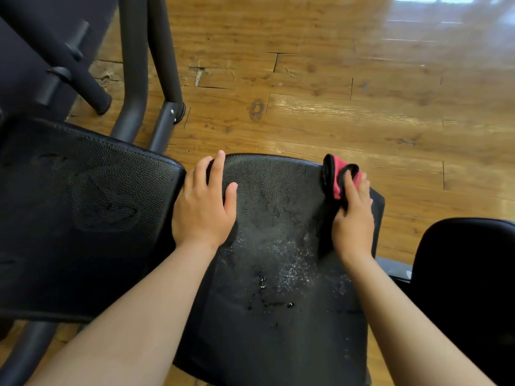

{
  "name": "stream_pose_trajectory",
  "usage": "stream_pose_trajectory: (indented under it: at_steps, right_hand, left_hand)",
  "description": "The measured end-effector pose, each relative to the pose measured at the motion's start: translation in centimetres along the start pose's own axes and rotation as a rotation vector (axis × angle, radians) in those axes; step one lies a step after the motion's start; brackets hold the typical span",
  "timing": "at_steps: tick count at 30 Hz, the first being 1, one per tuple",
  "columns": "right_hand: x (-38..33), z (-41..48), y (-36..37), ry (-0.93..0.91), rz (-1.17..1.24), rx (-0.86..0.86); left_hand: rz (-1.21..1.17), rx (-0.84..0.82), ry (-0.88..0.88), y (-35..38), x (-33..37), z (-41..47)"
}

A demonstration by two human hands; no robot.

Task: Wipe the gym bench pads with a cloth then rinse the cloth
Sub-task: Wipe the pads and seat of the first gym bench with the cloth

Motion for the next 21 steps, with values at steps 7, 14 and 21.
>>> stream_pose_trajectory:
  at_steps: [7, 14, 21]
  right_hand:
    - [2.4, -3.0, -0.4, -0.052, 0.031, -0.05]
    - [3.2, -1.5, -0.6, 0.119, 0.148, 0.022]
    - [4.8, 0.0, -1.4, 0.223, 0.125, 0.011]
  left_hand:
    - [0.01, -0.003, -0.004, 0.0, 0.0, 0.0]
    - [0.009, -0.002, -0.004, 0.0, 0.0, 0.0]
    - [0.012, -0.003, 0.002, 0.0, 0.1, 0.0]
Point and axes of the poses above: each hand's wrist, its own z-axis towards the middle knuckle, its own y-axis out of the palm, x = y × z, the point moved 6 cm from there along z, towards the middle knuckle
